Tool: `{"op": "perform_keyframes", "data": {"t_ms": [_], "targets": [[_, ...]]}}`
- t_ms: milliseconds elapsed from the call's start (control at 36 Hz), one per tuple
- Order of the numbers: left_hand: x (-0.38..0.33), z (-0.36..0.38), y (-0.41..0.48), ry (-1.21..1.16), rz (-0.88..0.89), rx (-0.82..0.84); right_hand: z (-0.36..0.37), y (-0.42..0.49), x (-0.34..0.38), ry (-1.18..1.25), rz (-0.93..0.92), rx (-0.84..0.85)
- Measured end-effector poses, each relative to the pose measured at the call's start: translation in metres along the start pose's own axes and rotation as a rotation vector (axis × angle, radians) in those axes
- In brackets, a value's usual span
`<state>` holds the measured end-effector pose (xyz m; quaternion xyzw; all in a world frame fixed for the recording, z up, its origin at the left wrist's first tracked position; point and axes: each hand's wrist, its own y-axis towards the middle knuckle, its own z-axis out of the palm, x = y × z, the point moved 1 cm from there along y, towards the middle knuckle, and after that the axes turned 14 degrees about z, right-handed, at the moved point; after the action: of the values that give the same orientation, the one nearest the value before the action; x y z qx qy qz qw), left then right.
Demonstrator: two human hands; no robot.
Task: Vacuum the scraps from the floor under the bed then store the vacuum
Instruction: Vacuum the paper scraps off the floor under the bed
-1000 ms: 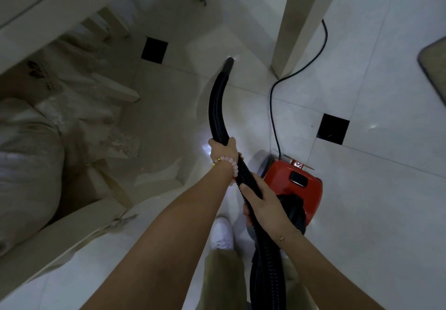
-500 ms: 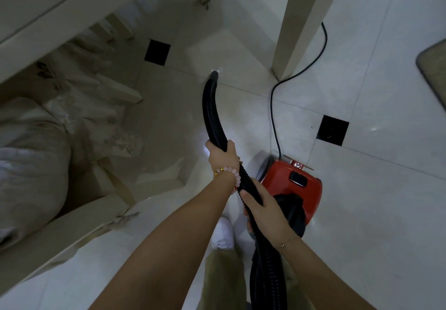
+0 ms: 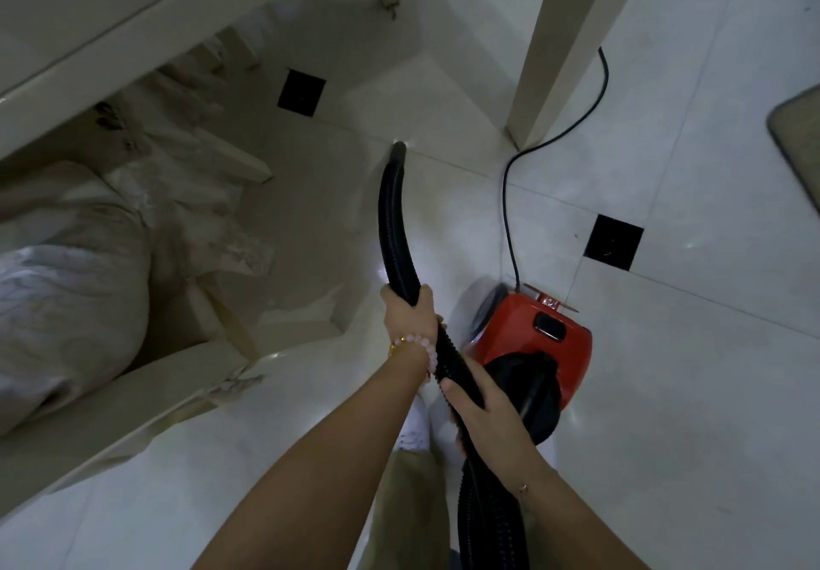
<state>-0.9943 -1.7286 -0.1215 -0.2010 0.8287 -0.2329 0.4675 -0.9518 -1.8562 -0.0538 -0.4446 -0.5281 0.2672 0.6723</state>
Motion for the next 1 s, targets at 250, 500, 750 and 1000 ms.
{"op": "perform_keyframes", "data": {"t_ms": [250, 500, 750, 1000], "targets": [[0.033, -0.015, -0.014, -0.12, -0.232, 0.156, 0.01, -0.021, -0.022, 0.001, 0.076, -0.016], [0.031, -0.029, -0.012, -0.323, -0.33, 0.182, -0.002, -0.044, -0.034, 0.05, 0.2, 0.076], [0.027, -0.038, 0.009, -0.417, -0.338, 0.201, -0.016, -0.073, -0.046, 0.06, 0.286, 0.219], [0.047, -0.048, -0.001, -0.25, -0.186, 0.049, -0.012, -0.078, -0.054, -0.043, 0.251, 0.107]]}}
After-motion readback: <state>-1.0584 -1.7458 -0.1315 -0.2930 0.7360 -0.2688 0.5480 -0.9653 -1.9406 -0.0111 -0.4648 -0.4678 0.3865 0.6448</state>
